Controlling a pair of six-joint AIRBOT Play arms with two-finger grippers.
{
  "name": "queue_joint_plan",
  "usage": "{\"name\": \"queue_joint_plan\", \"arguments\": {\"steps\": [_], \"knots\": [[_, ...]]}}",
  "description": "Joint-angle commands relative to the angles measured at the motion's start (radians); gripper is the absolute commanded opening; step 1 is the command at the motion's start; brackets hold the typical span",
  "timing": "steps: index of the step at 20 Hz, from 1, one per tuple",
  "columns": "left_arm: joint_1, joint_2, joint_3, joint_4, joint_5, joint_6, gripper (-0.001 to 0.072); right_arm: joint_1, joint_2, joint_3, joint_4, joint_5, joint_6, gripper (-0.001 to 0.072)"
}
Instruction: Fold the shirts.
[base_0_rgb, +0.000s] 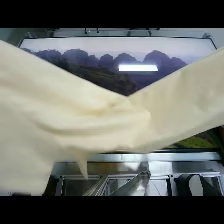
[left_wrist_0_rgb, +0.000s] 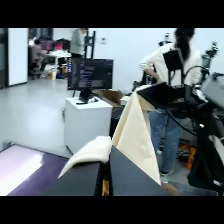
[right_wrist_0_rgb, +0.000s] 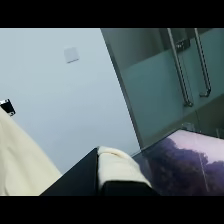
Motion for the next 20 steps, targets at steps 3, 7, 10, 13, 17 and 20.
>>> {"name": "queue_joint_plan", "arguments": {"steps": [3, 7, 10, 13, 17, 20], "knots": [[0.020, -0.138, 0.224, 0.025, -0.008, -0.054, 0.0020, -0.003, -0.081, 0.191, -0.026, -0.071, 0.017, 0.0014], [0.058, -0.246, 0.225, 0.211, -0.015, -0.081, 0.0020, 0.010, -0.110, 0.178, -0.375, -0.106, 0.016, 0.0014], [-0.079, -0.337, 0.157, 0.396, 0.003, -0.079, 0.0020, 0.082, -0.137, 0.083, -0.563, -0.166, 0.020, 0.0014], [-0.229, -0.425, 0.102, 0.443, 0.043, -0.058, 0.0019, 0.126, -0.174, -0.014, -0.574, -0.171, 0.021, 0.0013], [-0.337, -0.445, 0.215, 0.441, 0.029, -0.042, 0.0017, 0.132, -0.150, -0.009, -0.491, -0.134, 0.020, 0.0013], [-0.347, -0.312, 0.299, 0.405, 0.015, -0.072, 0.0018, 0.132, -0.071, -0.006, -0.378, -0.116, 0.019, 0.0013]]}}
